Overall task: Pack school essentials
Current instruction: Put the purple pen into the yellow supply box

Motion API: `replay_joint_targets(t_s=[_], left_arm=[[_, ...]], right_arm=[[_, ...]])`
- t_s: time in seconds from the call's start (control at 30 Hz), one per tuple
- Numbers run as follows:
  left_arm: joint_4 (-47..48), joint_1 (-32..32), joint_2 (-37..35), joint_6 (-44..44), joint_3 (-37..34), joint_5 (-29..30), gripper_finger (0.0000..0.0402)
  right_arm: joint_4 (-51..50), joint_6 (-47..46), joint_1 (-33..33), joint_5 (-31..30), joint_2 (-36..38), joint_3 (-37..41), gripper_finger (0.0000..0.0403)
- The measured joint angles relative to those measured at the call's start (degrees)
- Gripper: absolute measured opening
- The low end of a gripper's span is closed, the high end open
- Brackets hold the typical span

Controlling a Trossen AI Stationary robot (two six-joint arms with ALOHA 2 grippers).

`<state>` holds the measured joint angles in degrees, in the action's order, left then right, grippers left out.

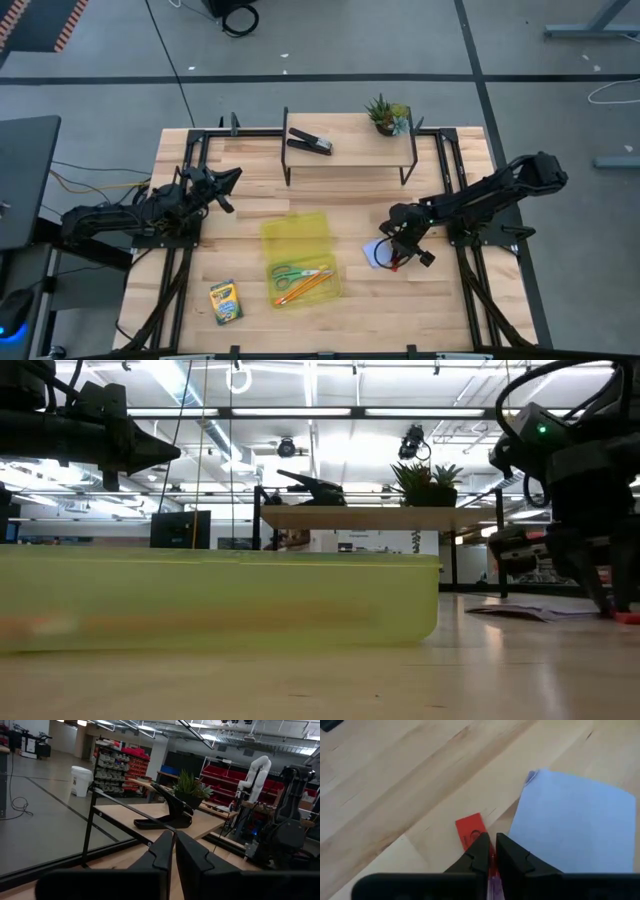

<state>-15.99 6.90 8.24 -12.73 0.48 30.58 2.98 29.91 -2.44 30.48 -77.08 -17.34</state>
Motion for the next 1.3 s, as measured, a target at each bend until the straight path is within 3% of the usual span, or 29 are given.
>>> replay_joint_targets(t_s=[0.1, 0.73, 1.0, 1.3], left_arm=[[0.0, 0.01, 0.01, 0.0, 0.01, 0.0, 0.0031], [0.0, -0.01, 0.0, 0.0, -0.01, 0.0, 0.0031], [0.04, 0.0, -0.01, 0.0, 0.0, -0.02, 0.0038], [0.02, -0.01, -0.01, 0.0, 0.01, -0.04, 0.0029]], right_arm=[[1.81, -0.18, 0.12, -3.02, -0.07, -1.78, 0.0026], [1.45, -6.06, 0.02, -6.75, -1.49, -14.64, 0.0021], [2.59, -9.07, -3.23, -9.57, -12.77, -25.73, 0.002], [3.86, -16.26, -6.85, -10.17, -30.41, -47.99, 0.002]])
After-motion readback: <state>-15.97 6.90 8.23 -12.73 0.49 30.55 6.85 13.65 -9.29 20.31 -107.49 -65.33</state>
